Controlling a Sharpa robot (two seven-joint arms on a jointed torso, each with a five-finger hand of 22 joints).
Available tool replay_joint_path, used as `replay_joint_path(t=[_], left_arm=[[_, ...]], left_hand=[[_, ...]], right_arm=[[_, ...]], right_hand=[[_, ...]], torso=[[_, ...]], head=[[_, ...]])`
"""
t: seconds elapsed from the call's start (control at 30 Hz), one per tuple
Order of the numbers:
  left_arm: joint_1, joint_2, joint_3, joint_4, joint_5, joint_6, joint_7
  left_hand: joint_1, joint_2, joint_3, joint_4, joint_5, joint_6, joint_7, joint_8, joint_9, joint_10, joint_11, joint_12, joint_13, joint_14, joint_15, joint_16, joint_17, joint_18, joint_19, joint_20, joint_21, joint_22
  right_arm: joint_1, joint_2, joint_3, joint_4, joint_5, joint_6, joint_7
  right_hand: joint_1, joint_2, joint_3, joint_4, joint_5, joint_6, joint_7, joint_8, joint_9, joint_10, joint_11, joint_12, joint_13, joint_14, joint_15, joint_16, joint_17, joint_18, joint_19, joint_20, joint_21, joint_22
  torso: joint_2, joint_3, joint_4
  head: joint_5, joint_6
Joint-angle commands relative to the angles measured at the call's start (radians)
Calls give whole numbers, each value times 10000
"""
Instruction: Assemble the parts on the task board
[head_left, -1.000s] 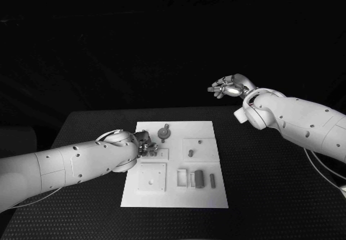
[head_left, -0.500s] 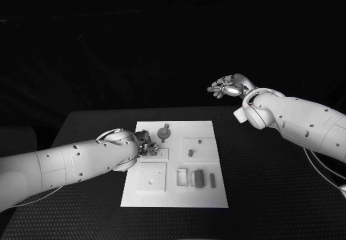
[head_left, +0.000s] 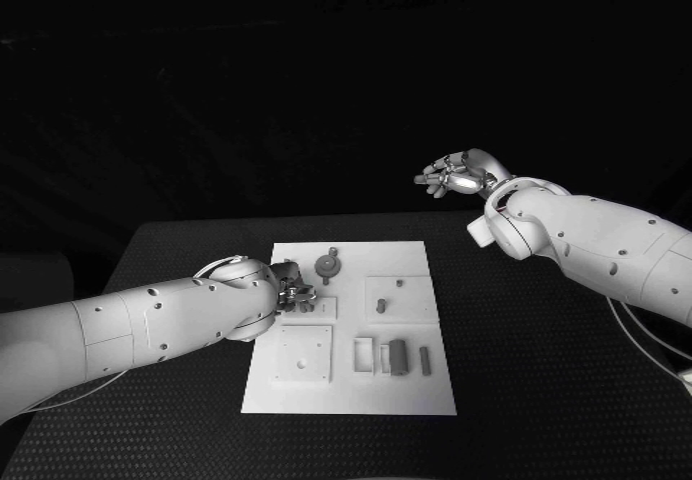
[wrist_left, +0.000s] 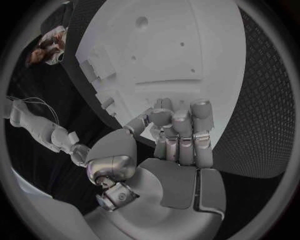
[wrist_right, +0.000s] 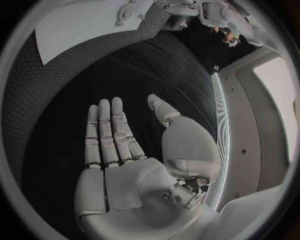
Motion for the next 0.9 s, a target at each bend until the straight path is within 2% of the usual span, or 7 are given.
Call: replay_joint_path(t=[0.03, 0.17, 0.2, 0.5, 0.77, 0.83, 0.9], left_arm=[[-111, 62, -74, 16, 184, 603, -75], [-112, 88, -74, -20, 184, 622, -86], [-112, 93, -74, -25, 184, 624, -91], [-122, 113, -75, -54, 180, 645, -117], [-123, 109, -75, -48, 141, 761, -148], [-123, 102, -75, -54, 105, 751, -148], [-123, 94, -75, -56, 102, 707, -145]], left_hand=[[9, -53, -45, -18, -9, 772, -404, -45, -24, -65, 3, 37, -15, -45, -91, 47, -9, 557, 0, -41, 15, 162], [9, -53, -45, -18, -9, 772, -404, -45, -24, -65, 3, 37, -15, -45, -91, 47, -9, 557, 0, -41, 15, 162], [-108, -517, -240, -82, 43, 744, -385, -58, -23, -65, 29, 46, -12, -45, -87, 59, -7, 539, 7, -27, 34, 176], [-50, -749, -481, -20, 141, 728, -388, -73, -12, -68, 27, 48, -24, -48, -113, 73, -35, 565, 37, -62, 26, 163], [102, -1116, -757, 25, 43, 723, -390, -95, 4, -68, 18, 58, -44, -55, -147, 101, -81, 571, 47, -82, -10, 149], [127, -1005, -1173, -68, 331, 712, -385, -104, 29, -80, 22, 72, -49, -72, -157, 135, -108, 562, 44, -88, -19, 159], [339, -855, -1203, -90, 502, 710, -389, -111, 38, -86, 16, 75, -55, -82, -167, 146, -124, 571, 36, -103, -30, 161]], right_arm=[[-2, 5, 5, 10, 14, 110, 96], [-3, 5, 5, 11, 21, 109, 97], [-3, 5, 5, 12, 22, 108, 97], [-3, 3, 5, 19, 56, 104, 95], [-3, -7, 5, 66, 153, 124, 86], [-4, -6, 5, 63, 154, 124, 87], [-4, -8, 5, 61, 156, 123, 86]], right_hand=[[-62, 4, -8, 46, 4, 129, 337, 25, -18, -1080, 373, -11, -15, -39, 67, -60, 12, -105, -78, -5, -63, 11], [-62, 2, -8, 50, 4, 126, 339, 25, -21, -1081, 374, -10, -19, -40, 68, -64, 17, -104, -80, -4, -66, 14], [-62, 2, -8, 51, 4, 125, 339, 24, -22, -1081, 374, -9, -20, -40, 68, -65, 18, -104, -80, -3, -67, 14], [-65, -3, -10, 58, 4, 117, 343, 21, -27, -1084, 376, -8, -26, -42, 70, -70, 24, -103, -82, -2, -73, 19], [-71, -6, -13, 66, 3, 110, 346, 18, -32, -1086, 377, -7, -31, -43, 71, -75, 29, -103, -83, 0, -77, 22], [-72, -5, -14, 68, 3, 109, 346, 18, -33, -1086, 377, -6, -32, -43, 71, -75, 30, -103, -83, 1, -77, 22], [-72, -7, -14, 68, 3, 109, 346, 18, -33, -1086, 377, -6, -32, -43, 71, -76, 31, -103, -83, 1, -78, 23]], torso=[[0, -2, 1], [2, -1, -3], [6, 0, -6], [0, -5, 2], [1, -6, 1], [-1, -5, -1], [1, -5, -1]], head=[[-6, -17], [-9, -23], [-14, -22], [-29, -36], [-26, -47], [-25, -40], [-26, -33]])
